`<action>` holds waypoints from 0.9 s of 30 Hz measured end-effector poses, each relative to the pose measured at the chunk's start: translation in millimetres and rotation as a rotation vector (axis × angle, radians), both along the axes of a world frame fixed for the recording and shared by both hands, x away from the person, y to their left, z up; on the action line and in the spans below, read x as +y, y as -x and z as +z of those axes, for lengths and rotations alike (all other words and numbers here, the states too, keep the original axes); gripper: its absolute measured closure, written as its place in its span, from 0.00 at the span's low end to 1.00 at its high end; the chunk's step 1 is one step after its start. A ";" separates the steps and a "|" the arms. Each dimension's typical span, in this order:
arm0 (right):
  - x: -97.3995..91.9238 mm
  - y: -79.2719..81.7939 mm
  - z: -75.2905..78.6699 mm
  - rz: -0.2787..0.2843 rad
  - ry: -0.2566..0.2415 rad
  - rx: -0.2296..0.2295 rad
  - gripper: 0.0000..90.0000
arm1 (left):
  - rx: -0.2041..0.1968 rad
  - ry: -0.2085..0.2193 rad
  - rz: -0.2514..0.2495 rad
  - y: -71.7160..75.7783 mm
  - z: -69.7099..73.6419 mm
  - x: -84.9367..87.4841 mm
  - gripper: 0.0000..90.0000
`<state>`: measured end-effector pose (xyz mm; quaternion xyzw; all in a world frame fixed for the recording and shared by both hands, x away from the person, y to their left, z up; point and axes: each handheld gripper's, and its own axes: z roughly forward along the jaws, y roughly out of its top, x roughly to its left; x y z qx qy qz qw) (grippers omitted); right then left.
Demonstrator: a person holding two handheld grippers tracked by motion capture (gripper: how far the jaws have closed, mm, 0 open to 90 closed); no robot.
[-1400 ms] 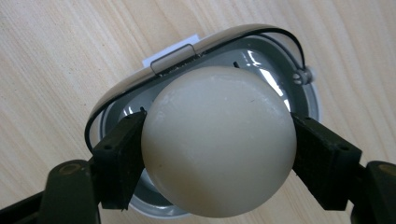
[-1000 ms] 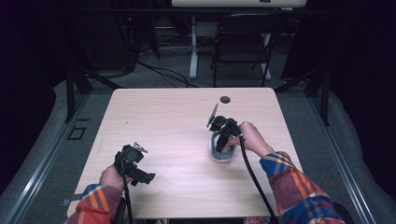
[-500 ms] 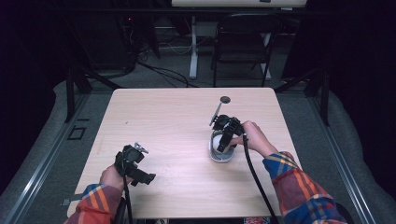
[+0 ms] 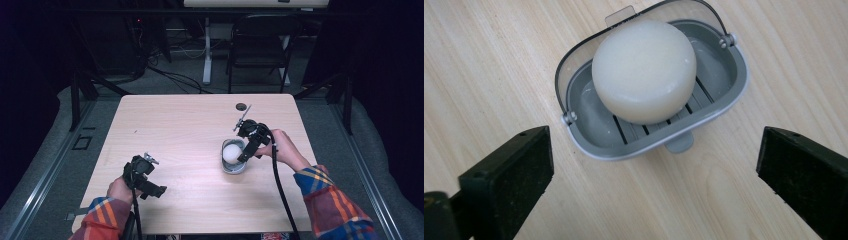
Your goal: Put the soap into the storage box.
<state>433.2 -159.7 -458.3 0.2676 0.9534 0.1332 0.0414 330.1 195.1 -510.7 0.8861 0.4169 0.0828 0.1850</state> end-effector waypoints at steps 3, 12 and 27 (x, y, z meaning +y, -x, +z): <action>-3.6 3.8 3.4 -0.001 -0.001 -0.009 0.00 | 0.000 0.000 0.001 0.1 0.0 0.0 0.00; -27.0 22.9 14.9 -0.013 0.001 -0.045 0.00 | 0.003 -0.005 0.001 -0.1 -0.1 -0.6 0.00; -88.1 65.6 0.2 -0.072 0.055 -0.062 0.02 | 0.004 -0.009 0.001 -0.1 -0.2 -1.0 0.00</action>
